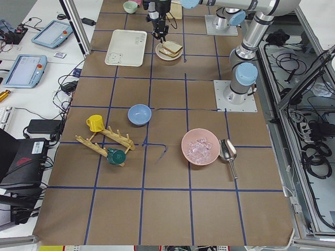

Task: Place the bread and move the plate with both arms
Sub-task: 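Lower the bread onto the egg toast and open the right gripper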

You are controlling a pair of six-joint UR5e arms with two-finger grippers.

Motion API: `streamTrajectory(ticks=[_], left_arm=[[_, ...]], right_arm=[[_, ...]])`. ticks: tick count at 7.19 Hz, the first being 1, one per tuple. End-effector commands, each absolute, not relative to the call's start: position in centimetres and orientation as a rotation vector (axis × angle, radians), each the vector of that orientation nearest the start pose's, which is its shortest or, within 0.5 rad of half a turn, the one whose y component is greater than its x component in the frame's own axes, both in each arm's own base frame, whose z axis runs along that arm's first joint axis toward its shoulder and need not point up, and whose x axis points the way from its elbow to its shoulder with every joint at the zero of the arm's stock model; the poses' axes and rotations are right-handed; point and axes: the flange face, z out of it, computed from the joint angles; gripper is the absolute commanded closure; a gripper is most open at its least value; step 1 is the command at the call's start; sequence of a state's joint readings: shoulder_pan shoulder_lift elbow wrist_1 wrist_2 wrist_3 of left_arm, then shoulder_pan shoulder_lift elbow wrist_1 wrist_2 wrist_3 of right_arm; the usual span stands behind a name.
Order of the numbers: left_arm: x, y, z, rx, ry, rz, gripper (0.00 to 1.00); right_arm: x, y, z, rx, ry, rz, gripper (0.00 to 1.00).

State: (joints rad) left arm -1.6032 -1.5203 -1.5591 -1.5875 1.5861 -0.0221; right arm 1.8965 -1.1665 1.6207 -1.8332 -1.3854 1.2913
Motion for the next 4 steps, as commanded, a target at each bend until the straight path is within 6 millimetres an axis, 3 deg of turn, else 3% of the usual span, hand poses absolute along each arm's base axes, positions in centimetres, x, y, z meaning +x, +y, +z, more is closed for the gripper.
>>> streamTrajectory(ticks=[1,2,3,4], left_arm=[[-14.7,-46.9,51.6,0.016,3.127,-0.070,0.00],[-14.8,-46.9,51.7,0.014,3.127,-0.073,0.00],[-14.7,-46.9,51.7,0.014,3.127,-0.073,0.00],[-14.7,-46.9,51.7,0.016,3.127,-0.073,0.00]], right_arm=[[32.7,-51.8,29.1,1.385,2.779,0.353,0.56],[31.8,-51.1,31.7,1.134,2.890,0.256,0.16],[30.1,-51.4,34.0,0.828,3.050,0.104,0.00],[28.7,-51.4,35.2,0.699,3.111,0.062,0.00]])
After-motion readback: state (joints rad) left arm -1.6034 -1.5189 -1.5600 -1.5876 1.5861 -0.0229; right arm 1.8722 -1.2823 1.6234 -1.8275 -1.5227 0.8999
